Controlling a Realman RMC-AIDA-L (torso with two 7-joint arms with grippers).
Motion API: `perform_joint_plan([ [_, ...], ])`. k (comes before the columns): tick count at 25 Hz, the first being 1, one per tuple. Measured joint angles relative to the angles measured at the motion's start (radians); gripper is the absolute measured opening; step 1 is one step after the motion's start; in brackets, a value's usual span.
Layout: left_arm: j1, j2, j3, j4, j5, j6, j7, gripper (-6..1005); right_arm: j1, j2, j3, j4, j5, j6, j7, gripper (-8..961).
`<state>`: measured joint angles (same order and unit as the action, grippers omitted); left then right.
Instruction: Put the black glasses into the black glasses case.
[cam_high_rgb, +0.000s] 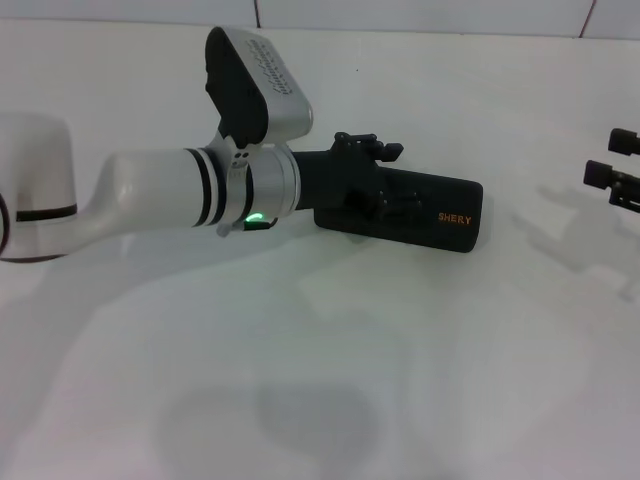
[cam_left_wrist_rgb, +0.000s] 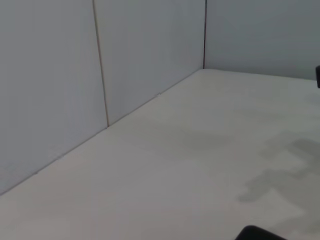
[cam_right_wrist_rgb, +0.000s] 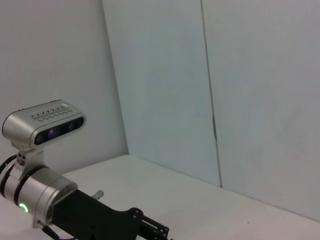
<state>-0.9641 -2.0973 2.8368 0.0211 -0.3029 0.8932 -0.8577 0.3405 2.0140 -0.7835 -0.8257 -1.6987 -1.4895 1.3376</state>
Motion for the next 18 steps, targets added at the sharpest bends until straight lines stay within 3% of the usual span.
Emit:
perform_joint_plan([
  [2, 0.005, 0.002, -0.007, -0.001, -0.014, 0.025, 0.012, 700, 0.000, 0.000, -0.003, 0.000, 0.000, -0.004, 0.000, 634],
  [6, 0.033, 0.017, -0.011, -0.026, -0.077, 0.205, 0.048, 700, 0.007, 0.001, -0.014, 0.004, 0.002, -0.030, -0.007, 646],
  [7, 0.047, 0.026, -0.011, -0.044, -0.088, 0.305, 0.064, 700, 0.011, 0.002, -0.021, 0.009, 0.006, -0.044, -0.017, 649],
  [8, 0.071, 0.038, -0.010, -0.088, -0.091, 0.499, 0.098, 700, 0.015, 0.002, -0.025, 0.013, 0.008, -0.056, -0.026, 652],
  [9, 0.071, 0.038, -0.010, -0.088, -0.091, 0.499, 0.098, 700, 0.023, 0.003, -0.032, 0.022, 0.012, -0.087, -0.048, 655],
  [11, 0.110, 0.056, -0.007, -0.151, -0.092, 0.757, 0.161, 700, 0.047, 0.005, -0.035, 0.053, 0.017, -0.173, -0.107, 662],
  [14, 0.155, 0.079, -0.007, -0.199, -0.103, 0.955, 0.203, 700, 0.092, 0.007, -0.035, 0.119, 0.040, -0.296, -0.216, 671],
  [18, 0.221, 0.105, -0.002, -0.216, -0.130, 1.003, 0.205, 700, 0.174, 0.011, -0.049, 0.236, 0.054, -0.342, -0.367, 683],
])
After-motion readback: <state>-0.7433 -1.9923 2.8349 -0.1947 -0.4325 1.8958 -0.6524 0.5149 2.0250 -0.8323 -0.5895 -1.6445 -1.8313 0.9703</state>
